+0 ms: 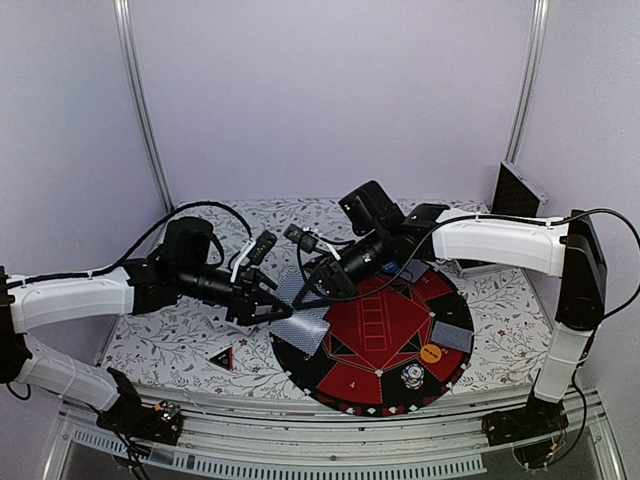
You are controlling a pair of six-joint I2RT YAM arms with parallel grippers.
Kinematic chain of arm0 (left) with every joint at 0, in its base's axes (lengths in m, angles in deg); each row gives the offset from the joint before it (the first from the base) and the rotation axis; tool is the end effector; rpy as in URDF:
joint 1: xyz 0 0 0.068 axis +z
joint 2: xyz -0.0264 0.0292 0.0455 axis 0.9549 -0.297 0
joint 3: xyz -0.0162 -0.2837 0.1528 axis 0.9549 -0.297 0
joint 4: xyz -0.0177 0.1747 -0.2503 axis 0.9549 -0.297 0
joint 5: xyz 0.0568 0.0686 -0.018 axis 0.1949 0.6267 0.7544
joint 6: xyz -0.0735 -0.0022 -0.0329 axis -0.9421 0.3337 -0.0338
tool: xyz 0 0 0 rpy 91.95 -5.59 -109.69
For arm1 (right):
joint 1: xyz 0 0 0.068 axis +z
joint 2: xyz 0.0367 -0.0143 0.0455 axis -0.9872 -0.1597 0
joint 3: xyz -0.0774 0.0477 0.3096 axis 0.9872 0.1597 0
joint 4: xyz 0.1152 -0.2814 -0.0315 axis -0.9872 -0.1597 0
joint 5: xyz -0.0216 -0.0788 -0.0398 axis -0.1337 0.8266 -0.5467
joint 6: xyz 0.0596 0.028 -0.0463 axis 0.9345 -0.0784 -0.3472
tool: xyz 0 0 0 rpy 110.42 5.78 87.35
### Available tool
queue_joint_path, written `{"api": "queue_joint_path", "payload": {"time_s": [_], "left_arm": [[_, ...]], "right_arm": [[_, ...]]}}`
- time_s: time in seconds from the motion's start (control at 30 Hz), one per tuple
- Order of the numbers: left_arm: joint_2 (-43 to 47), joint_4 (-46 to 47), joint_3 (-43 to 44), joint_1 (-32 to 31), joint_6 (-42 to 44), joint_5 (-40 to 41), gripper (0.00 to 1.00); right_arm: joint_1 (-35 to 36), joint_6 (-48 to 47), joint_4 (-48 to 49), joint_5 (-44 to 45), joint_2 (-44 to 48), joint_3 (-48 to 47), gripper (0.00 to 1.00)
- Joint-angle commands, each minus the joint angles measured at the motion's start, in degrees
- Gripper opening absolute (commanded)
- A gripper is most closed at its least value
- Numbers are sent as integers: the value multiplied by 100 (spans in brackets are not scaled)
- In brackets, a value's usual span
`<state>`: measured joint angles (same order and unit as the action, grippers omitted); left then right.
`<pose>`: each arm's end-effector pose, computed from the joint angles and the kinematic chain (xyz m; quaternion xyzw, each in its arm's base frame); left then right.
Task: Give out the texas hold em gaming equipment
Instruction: Pass from the right arm to the left
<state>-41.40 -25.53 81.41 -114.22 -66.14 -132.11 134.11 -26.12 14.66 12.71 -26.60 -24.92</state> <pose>0.1989 -0.2417 0.2675 0.3978 0.7068 -0.5085 0.2891 0.2449 0.4214 0.2963 -0.5057 0.6737 0.5266 0.1146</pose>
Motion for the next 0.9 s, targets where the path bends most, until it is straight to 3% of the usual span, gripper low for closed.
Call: {"api": "queue_joint_path", "payload": {"time_s": [0.0, 0.1, 0.17, 0.37, 0.5, 0.77, 0.87], "left_arm": [[-158, -388, 264, -50, 471, 254, 47], [-177, -309, 285, -59, 468, 197, 14], [-141, -269, 274, -60, 463, 168, 0], [172, 475, -112, -82, 92, -130, 0], [367, 859, -326, -93, -228, 191, 0], [574, 1573, -655, -94, -788, 677, 0], [649, 1654, -704, -87, -805, 718, 0]], "right_arm": [[75, -140, -131, 43, -69, -210, 2], [98, -183, -196, 76, -85, -240, 2], [95, -227, -232, 100, -82, -240, 2], [99, -275, -238, 251, 15, -174, 2], [95, -276, -225, 251, 54, -161, 3], [102, -469, -31, 587, 215, -42, 37], [86, -431, 130, 591, 332, 152, 44]]}}
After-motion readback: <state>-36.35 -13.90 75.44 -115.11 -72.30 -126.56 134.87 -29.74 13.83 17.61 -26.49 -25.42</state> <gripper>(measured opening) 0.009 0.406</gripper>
